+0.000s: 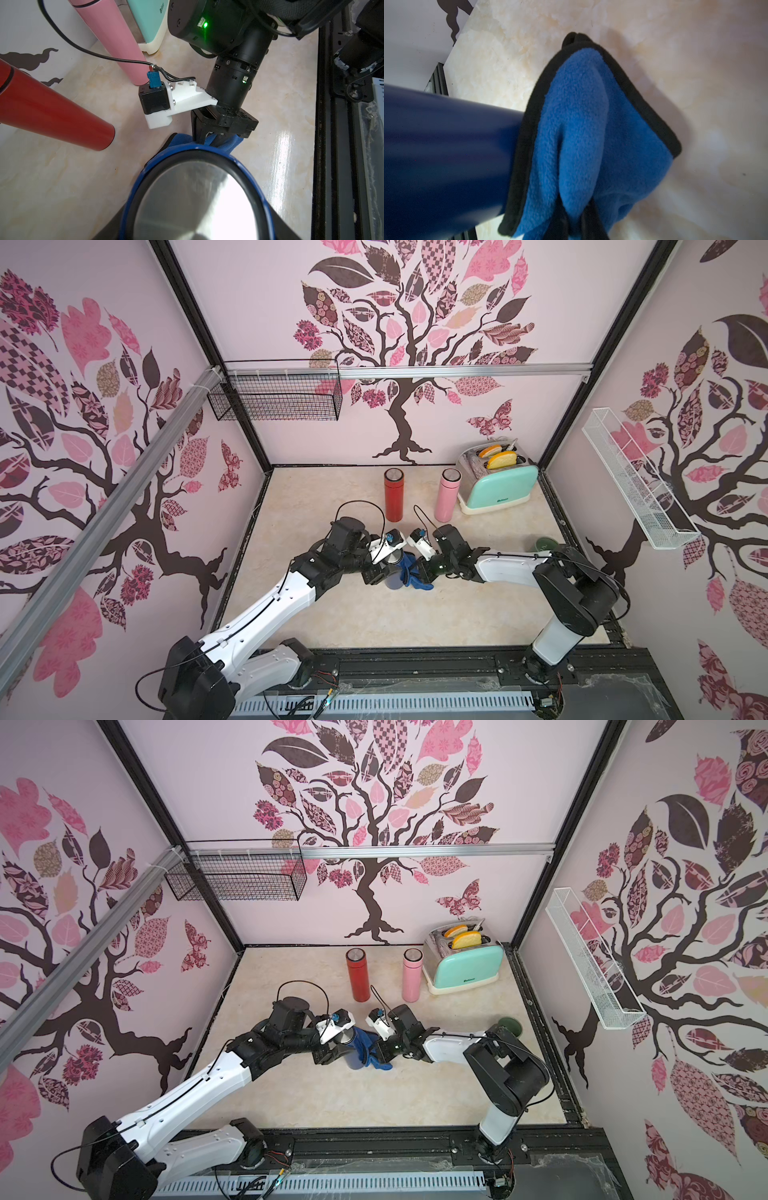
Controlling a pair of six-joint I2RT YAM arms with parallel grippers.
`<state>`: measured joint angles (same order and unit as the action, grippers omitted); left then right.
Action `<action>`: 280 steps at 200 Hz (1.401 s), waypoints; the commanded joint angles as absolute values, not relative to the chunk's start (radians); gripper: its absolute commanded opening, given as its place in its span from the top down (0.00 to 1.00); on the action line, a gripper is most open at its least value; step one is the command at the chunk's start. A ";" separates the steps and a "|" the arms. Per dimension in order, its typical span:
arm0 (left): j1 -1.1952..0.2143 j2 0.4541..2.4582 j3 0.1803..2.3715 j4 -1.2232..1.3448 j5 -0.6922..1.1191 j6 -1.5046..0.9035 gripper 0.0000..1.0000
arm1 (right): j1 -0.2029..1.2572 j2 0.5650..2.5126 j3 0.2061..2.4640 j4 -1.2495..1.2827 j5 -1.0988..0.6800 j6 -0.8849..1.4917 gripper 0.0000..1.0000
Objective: Wipe the surface of the thermos
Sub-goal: Wipe the dirt from the surface of the thermos.
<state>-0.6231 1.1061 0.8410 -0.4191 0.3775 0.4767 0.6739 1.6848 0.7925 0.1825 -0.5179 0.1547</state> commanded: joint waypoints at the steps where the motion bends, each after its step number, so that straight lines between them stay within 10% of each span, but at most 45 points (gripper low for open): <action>1: -0.624 1.099 0.841 -0.368 0.403 0.503 1.00 | 0.665 1.627 0.866 0.161 -0.595 0.119 1.00; 76: -0.625 1.124 0.848 -0.364 0.417 0.520 1.00 | 0.654 1.595 1.052 0.069 -0.963 0.113 1.00; 174: -0.624 1.143 0.848 -0.360 0.422 0.527 1.00 | 0.655 1.887 1.021 0.047 -0.834 -0.002 1.00; 280: -0.625 1.151 0.851 -0.364 0.416 0.526 1.00 | 0.654 1.714 1.214 -0.245 -1.092 -0.210 1.00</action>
